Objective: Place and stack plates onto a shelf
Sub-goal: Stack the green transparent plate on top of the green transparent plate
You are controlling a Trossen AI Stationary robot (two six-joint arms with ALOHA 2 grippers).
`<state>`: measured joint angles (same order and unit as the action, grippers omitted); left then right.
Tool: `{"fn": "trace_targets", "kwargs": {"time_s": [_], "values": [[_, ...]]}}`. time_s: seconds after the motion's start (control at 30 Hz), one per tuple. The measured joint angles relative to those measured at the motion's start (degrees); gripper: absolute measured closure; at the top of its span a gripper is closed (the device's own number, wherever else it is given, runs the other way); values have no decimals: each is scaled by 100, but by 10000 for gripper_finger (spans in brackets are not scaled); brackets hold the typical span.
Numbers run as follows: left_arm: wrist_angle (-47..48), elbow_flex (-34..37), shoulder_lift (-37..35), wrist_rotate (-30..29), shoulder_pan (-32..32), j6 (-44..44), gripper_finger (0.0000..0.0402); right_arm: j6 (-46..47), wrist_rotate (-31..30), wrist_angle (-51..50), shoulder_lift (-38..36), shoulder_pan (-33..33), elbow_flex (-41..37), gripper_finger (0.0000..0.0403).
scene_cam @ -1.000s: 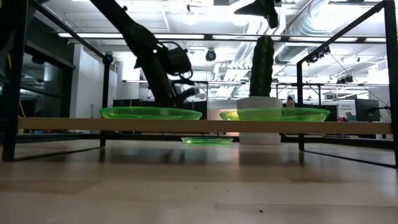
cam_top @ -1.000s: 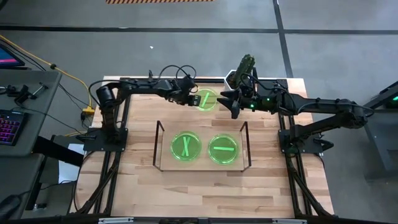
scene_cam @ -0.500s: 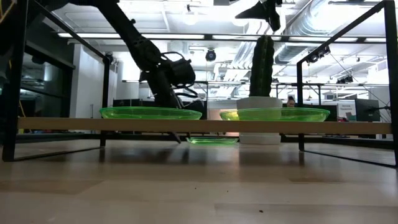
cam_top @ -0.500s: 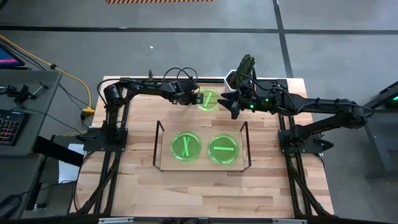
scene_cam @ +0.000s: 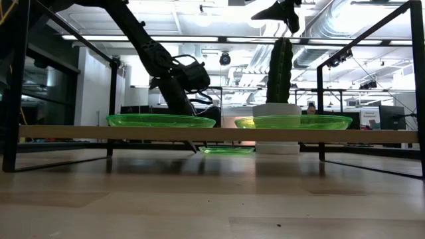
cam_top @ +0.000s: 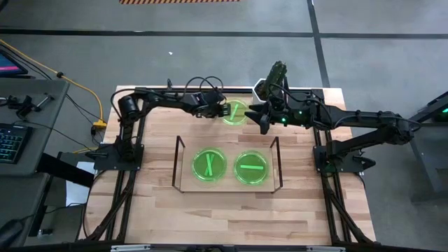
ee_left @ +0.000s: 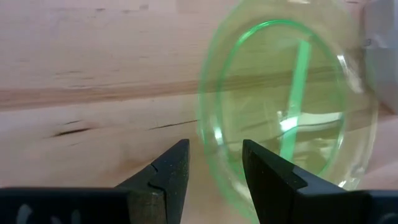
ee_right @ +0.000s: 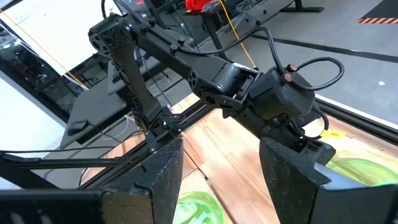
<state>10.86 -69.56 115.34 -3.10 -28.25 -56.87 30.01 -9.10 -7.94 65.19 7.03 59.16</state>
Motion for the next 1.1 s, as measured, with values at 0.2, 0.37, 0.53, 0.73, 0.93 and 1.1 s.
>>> {"fn": "trace_targets", "kwargs": {"time_s": [0.2, 0.37, 0.53, 0.73, 0.93, 1.1], "values": [[-191, 0, 12, -152, 98, 5, 288, -1, 0, 0, 2, 0, 0, 208], [-95, 0, 12, -255, 129, 148, 381, -30, 0, 0, 2, 0, 0, 208], [-36, 0, -25, -58, 98, 338, 395, -42, 0, 0, 2, 0, 0, 208], [148, 0, -506, -10, 41, 937, 401, -52, 0, 2, 2, 0, 0, 208], [508, -2, -1335, -285, -86, 1704, 401, -156, 0, 4, 4, 4, 0, 208], [1012, -2, -2154, -315, -147, 2590, 401, -156, 0, 30, 4, 4, 0, 208]]}}
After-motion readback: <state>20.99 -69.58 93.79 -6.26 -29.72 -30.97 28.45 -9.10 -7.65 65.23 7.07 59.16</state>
